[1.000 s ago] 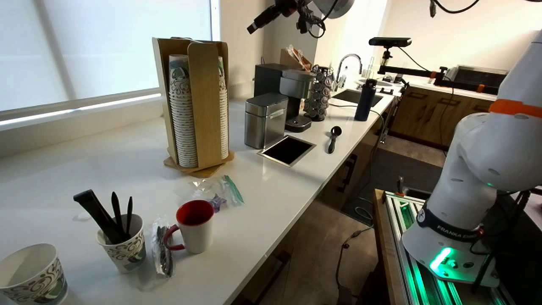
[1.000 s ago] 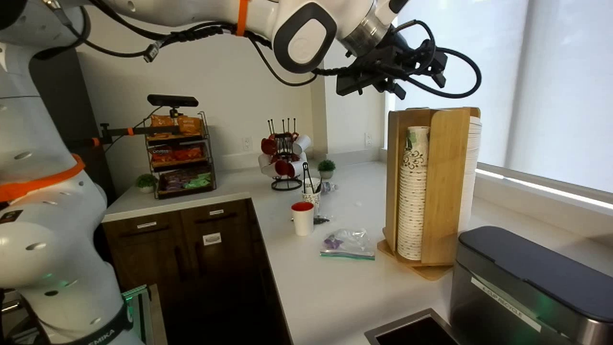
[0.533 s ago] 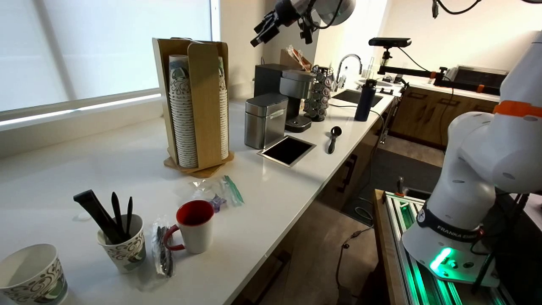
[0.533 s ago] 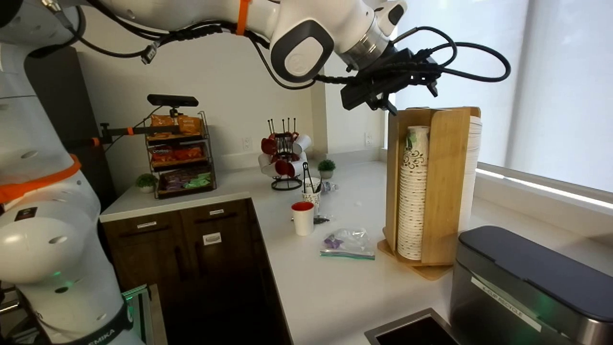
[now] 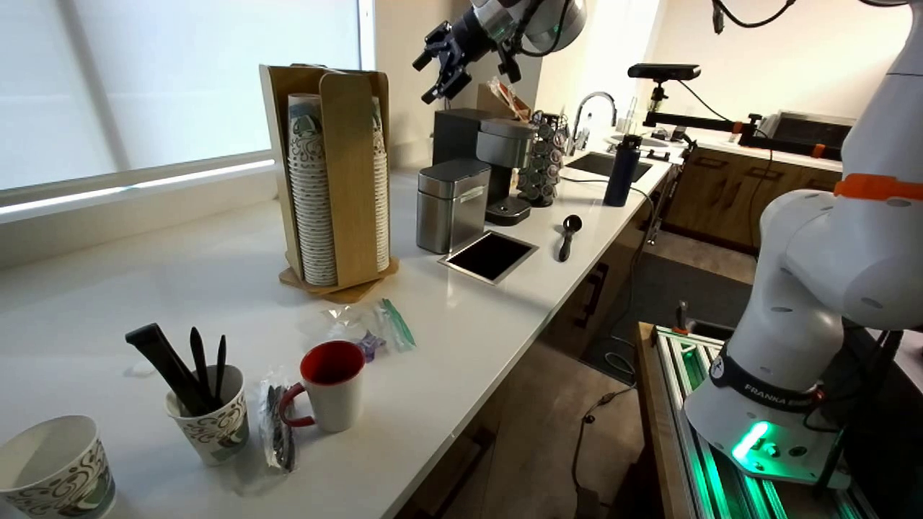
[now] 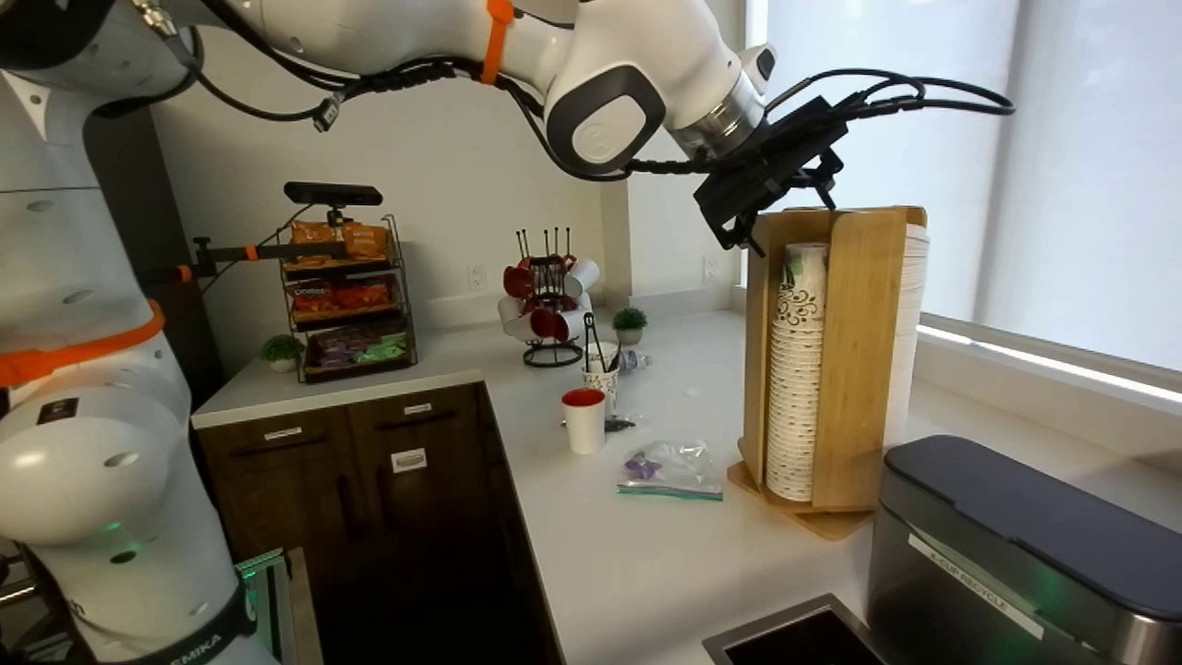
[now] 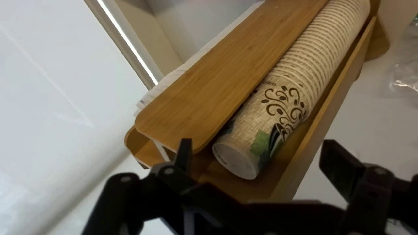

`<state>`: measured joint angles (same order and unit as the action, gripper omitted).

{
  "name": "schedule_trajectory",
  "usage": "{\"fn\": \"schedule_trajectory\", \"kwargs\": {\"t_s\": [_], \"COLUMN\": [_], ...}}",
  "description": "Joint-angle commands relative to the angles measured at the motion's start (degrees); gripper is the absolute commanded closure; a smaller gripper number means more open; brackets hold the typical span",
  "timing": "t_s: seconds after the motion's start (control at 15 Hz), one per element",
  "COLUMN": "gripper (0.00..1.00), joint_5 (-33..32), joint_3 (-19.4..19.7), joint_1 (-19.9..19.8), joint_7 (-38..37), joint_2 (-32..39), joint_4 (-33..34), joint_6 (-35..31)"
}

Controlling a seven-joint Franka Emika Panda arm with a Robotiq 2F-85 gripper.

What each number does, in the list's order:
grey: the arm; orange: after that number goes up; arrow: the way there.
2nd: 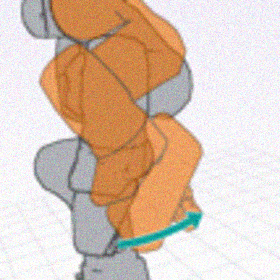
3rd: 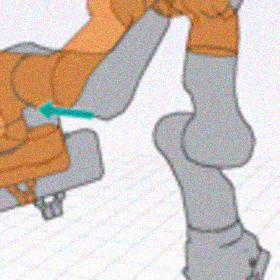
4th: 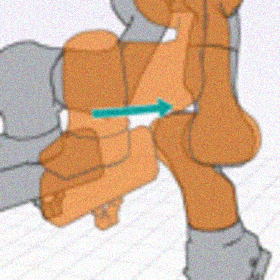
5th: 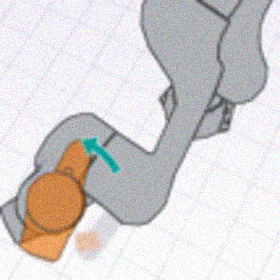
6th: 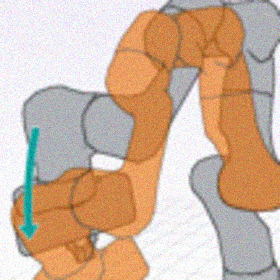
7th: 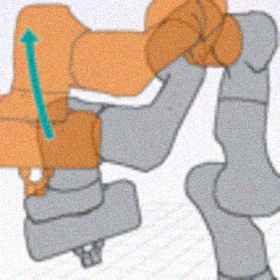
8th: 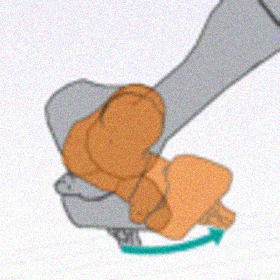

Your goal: Rotate the coffee cup holder.

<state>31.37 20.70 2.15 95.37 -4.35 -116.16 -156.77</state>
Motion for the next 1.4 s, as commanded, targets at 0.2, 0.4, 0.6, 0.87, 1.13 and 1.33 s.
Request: {"fn": "schedule_trajectory", "kwargs": {"t_s": [0.2, 0.4, 0.6, 0.87, 1.13, 1.33], "gripper": [0.00, 0.00, 0.00, 0.00, 0.00, 0.00], "joint_5": [0.5, -0.3, -4.2, -6.4, -5.2, -3.0], "joint_3": [-0.1, -0.3, 0.0, -4.2, -5.2, -6.2], "joint_1": [1.0, 1.4, 1.0, -3.5, -4.4, -5.3], "joint_7": [8.9, 15.7, 19.1, 17.9, 23.0, 28.5], "joint_2": [-0.8, -1.7, -1.0, -0.3, 1.4, 3.9], "joint_4": [0.4, 1.3, 3.6, 4.6, 7.3, 11.3], "joint_6": [1.4, 4.7, 8.7, 8.3, 10.6, 17.5]}}
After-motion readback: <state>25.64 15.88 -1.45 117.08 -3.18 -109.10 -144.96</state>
